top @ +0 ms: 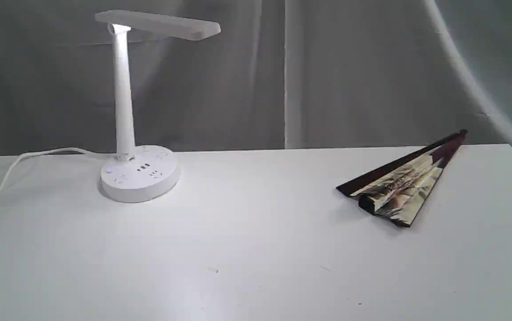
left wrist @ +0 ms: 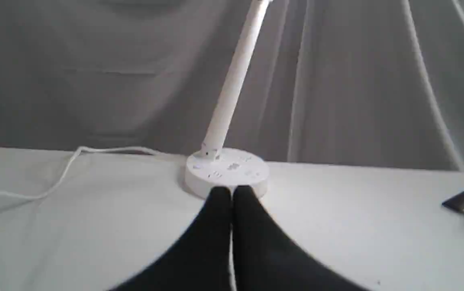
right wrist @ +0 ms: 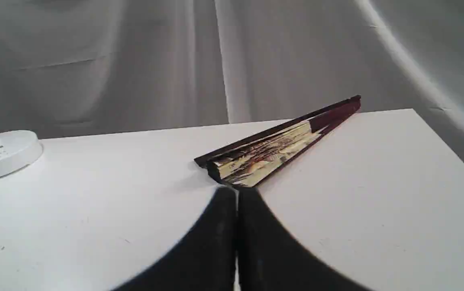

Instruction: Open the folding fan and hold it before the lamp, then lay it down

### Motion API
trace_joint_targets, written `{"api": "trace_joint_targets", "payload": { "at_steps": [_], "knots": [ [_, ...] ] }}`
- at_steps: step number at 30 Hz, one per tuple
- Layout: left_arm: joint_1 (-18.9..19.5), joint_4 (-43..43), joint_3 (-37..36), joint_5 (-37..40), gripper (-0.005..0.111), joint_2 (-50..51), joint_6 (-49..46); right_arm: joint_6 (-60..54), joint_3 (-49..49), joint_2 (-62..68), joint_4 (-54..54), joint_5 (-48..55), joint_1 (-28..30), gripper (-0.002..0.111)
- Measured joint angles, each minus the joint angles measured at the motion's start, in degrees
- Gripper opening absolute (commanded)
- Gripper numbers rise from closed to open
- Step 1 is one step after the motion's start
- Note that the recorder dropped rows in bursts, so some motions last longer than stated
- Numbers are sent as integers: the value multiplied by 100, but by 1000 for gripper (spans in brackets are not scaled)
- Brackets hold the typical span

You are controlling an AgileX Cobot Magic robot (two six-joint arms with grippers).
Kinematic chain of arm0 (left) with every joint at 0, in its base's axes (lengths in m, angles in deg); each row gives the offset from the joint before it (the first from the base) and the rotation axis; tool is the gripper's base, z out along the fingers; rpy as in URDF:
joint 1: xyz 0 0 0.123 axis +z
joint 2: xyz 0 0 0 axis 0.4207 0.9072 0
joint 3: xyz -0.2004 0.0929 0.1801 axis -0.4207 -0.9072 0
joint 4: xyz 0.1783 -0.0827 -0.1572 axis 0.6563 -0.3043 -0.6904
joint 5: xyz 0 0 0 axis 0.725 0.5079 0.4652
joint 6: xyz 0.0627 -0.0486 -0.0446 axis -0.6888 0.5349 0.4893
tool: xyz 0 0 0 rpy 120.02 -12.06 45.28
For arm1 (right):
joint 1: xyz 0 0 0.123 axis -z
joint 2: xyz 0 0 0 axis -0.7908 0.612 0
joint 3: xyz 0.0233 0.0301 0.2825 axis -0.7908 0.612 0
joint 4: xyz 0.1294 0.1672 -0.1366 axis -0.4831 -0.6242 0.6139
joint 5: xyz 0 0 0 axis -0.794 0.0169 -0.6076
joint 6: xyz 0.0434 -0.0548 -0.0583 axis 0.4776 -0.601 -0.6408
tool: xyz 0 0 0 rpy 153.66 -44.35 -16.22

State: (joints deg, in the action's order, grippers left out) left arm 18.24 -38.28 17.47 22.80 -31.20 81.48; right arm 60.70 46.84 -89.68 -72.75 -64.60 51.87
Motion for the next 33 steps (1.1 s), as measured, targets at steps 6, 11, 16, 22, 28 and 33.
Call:
{"api": "trace_joint_targets", "payload": {
  "at_steps": [6, 11, 16, 22, 28, 33],
  "knots": [
    [0, -264, 0, -158, 0, 0, 0, 0, 0, 0, -41, 11, 0, 0],
    [0, -288, 0, -254, 0, 0, 247, 0, 0, 0, -125, 11, 0, 0],
    [0, -288, 0, -1101, 0, 0, 686, -66, -19, 0, -1523, -158, 0, 0],
    [0, -288, 536, -769, 0, -10, 873, -646, -863, -13, -2087, -158, 0, 0],
    [0, -288, 1315, -424, 0, 165, 884, -734, -1483, 462, -2198, -223, 0, 0],
    [0, -276, 1529, -314, 0, 1063, 884, -804, -1571, 1412, -2208, -301, 0, 0]
  ]
}}
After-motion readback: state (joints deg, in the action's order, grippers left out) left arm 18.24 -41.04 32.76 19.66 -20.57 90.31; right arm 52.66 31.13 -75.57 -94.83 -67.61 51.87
